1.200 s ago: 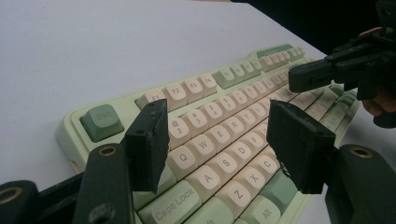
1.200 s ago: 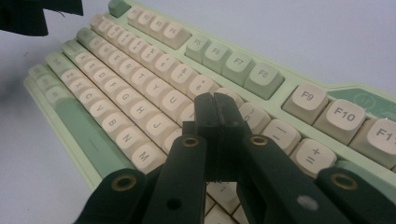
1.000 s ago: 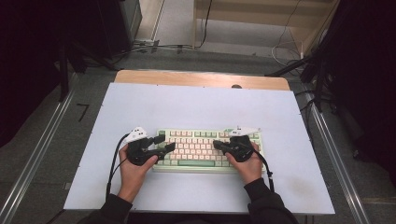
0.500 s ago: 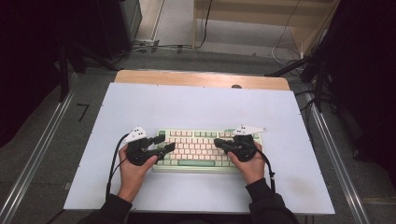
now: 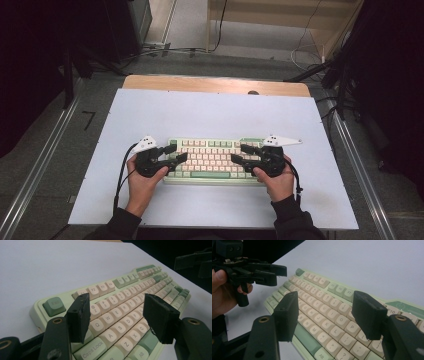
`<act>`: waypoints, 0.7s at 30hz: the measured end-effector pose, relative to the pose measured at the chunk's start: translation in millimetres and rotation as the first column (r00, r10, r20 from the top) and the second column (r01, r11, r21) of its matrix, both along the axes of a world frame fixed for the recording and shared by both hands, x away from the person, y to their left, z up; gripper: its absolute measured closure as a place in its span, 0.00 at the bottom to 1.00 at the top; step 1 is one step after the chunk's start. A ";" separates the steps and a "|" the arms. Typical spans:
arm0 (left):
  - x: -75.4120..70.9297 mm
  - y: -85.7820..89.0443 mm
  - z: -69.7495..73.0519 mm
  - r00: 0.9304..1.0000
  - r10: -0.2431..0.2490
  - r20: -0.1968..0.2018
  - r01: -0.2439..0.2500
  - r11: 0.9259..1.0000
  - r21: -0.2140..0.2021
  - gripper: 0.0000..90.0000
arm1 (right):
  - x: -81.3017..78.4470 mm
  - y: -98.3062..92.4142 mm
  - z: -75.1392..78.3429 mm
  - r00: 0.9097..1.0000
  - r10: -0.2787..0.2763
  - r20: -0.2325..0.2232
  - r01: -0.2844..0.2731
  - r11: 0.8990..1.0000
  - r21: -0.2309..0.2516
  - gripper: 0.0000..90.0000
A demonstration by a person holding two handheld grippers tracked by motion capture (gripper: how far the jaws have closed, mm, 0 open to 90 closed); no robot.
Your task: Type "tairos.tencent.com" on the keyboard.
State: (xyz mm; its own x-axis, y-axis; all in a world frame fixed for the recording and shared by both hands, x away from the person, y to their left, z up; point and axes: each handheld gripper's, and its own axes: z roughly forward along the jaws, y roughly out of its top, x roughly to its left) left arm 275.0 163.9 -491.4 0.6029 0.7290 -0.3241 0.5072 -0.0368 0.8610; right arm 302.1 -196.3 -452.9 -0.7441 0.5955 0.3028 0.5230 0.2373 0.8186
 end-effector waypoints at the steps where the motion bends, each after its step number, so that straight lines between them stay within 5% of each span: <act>1: -0.1 0.2 0.1 1.000 0.000 0.000 0.000 1.000 0.000 0.45 | -0.8 -0.3 -0.1 1.000 0.002 0.002 -0.002 1.000 -0.002 0.40; 13: 0.0 0.3 0.2 1.000 -0.001 0.000 0.001 1.000 -0.001 0.45 | -7.3 -1.0 -2.6 1.000 0.014 -0.001 -0.014 1.000 -0.023 0.46; 21: 0.0 -1.9 -1.0 1.000 -0.009 -0.004 0.009 1.000 0.003 0.45 | -12.4 20.0 -14.2 0.995 0.100 -0.007 -0.100 0.991 -0.092 0.93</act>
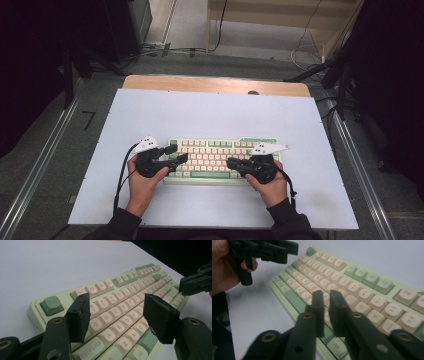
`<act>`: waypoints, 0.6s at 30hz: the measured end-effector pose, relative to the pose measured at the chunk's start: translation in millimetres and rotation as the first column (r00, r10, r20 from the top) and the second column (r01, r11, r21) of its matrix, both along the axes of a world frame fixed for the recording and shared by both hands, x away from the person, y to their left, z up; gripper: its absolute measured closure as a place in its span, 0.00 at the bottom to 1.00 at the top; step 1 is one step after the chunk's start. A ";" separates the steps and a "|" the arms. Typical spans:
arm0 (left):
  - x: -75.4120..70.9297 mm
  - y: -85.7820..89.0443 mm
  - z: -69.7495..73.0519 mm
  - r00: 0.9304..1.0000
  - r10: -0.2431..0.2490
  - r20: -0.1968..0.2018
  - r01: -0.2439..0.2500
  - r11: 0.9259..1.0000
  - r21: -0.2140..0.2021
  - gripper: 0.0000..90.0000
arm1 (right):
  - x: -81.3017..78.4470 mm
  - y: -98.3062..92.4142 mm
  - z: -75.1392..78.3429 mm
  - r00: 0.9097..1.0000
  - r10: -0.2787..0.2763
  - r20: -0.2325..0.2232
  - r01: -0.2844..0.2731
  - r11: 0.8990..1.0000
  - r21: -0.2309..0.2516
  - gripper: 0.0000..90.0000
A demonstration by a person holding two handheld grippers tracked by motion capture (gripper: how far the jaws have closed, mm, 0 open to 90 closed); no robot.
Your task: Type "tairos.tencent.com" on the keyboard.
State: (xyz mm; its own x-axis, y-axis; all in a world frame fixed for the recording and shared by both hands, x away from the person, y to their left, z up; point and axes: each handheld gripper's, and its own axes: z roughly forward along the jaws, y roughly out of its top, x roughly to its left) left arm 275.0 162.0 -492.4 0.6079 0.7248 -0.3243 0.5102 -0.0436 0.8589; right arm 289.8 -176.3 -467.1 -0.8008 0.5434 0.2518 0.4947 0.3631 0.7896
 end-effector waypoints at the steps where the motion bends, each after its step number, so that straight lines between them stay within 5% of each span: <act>1: 0.1 0.1 -0.1 1.000 -0.001 -0.001 0.001 1.000 0.002 0.45 | -0.1 3.4 -1.4 1.000 0.008 0.001 -0.008 1.000 -0.012 0.96; 18: 0.2 -0.9 -1.1 1.000 -0.003 -0.008 0.003 1.000 0.006 0.45 | 8.6 23.3 -19.5 1.000 0.006 -0.018 -0.008 0.995 -0.097 0.97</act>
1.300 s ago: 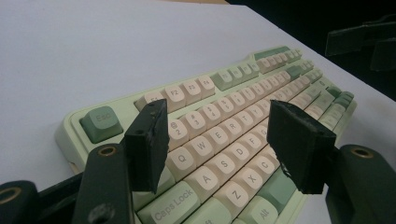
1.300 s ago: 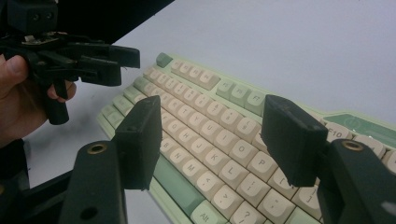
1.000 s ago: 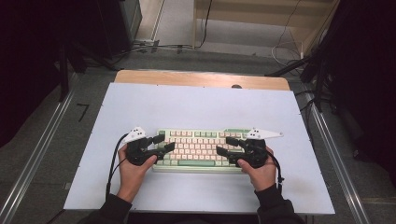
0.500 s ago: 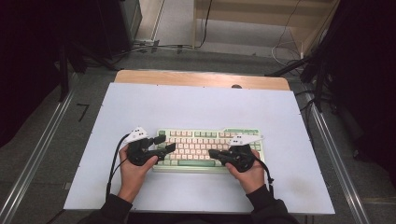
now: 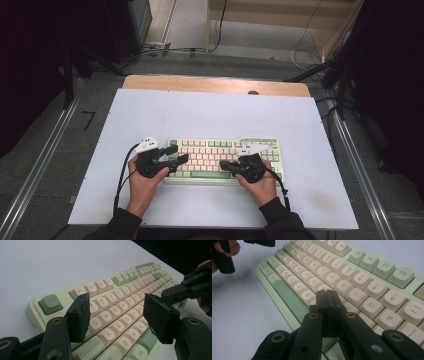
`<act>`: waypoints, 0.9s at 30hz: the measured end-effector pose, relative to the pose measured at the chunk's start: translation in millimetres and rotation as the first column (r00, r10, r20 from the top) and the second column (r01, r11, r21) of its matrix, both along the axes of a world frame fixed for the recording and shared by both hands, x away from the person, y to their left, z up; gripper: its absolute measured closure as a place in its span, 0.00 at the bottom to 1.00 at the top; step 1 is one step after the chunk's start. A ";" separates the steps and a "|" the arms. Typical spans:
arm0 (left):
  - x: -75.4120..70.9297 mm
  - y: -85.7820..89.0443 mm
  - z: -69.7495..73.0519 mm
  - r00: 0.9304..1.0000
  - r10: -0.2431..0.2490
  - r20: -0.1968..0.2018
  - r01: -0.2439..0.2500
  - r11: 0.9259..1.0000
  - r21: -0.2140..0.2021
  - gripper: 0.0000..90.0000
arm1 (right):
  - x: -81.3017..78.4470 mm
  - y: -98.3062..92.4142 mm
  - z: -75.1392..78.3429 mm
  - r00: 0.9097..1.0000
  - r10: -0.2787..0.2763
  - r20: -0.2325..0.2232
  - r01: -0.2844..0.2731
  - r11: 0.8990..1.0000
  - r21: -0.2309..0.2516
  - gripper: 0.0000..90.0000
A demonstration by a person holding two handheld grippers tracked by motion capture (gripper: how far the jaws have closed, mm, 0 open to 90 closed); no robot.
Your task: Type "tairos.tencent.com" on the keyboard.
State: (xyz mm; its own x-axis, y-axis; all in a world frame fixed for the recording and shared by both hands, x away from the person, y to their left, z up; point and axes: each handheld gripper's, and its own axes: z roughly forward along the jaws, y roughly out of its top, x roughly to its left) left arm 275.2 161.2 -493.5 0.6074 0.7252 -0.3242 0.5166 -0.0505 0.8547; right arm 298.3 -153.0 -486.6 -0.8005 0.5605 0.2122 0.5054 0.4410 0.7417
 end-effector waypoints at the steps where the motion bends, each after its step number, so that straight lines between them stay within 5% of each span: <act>1: 0.1 0.1 -0.1 1.000 0.000 0.000 0.000 1.000 0.000 0.45 | 0.1 0.3 -0.6 1.000 0.001 -0.001 -0.001 1.000 -0.003 0.97; 20: -0.2 -0.4 -0.3 1.000 0.001 0.000 -0.001 1.000 0.000 0.45 | 0.3 4.2 -6.3 1.000 0.007 0.000 -0.007 0.999 -0.038 0.97; 27: 0.2 0.9 -0.1 1.000 0.009 0.003 -0.009 1.000 -0.006 0.45 | -1.0 -6.6 8.1 1.000 -0.016 0.027 0.015 0.999 0.048 0.92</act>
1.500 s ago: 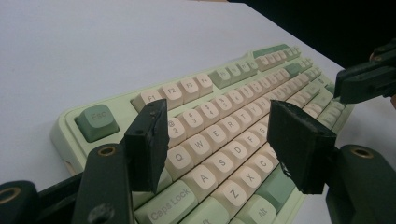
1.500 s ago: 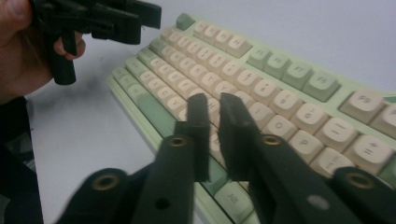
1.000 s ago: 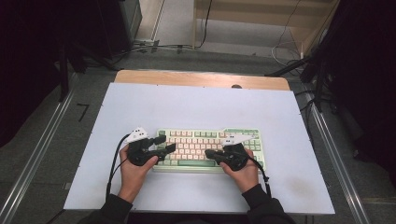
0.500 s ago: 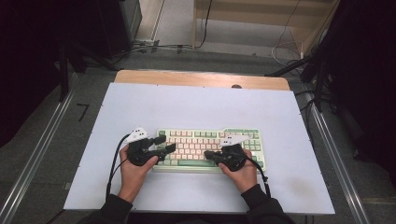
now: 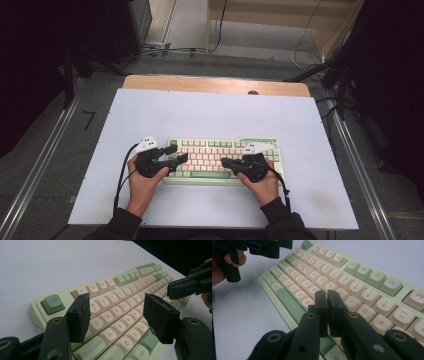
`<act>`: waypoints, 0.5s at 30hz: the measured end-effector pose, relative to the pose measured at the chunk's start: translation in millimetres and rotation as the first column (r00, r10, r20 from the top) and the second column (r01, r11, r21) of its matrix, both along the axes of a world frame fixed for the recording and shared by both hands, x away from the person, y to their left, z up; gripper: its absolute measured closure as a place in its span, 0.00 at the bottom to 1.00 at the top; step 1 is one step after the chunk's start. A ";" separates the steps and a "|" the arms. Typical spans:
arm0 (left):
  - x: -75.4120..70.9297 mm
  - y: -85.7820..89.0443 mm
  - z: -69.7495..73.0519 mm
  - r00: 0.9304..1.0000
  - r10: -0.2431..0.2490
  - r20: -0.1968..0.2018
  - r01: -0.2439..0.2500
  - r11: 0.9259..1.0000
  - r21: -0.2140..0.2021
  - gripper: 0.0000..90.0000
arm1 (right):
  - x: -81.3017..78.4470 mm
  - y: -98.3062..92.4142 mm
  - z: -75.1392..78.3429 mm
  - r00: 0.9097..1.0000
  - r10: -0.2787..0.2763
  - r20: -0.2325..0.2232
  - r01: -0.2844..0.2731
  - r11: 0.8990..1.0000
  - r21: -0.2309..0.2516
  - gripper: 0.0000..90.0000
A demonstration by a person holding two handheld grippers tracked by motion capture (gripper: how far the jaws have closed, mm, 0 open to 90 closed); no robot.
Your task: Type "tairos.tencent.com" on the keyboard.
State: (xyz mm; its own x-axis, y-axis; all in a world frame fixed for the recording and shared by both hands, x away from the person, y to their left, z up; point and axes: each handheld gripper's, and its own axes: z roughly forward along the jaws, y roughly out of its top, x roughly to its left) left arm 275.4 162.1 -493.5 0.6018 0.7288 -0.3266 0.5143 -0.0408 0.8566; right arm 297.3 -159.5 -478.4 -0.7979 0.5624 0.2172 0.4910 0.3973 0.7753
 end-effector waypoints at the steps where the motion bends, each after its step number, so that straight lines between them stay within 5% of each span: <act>1: -0.2 0.0 0.3 1.000 -0.001 0.000 0.001 1.000 0.000 0.45 | 0.2 -0.6 0.0 1.000 -0.003 0.001 0.003 1.000 0.006 0.89; 10: -0.2 0.5 0.3 1.000 0.001 0.000 -0.001 1.000 -0.001 0.45 | 1.9 -7.6 5.1 0.999 -0.041 -0.005 0.041 0.998 0.054 0.54; 15: -0.2 0.7 0.4 1.000 0.003 0.000 -0.003 1.000 -0.001 0.45 | 3.0 -11.2 6.6 0.998 -0.059 -0.005 0.059 0.996 0.066 0.46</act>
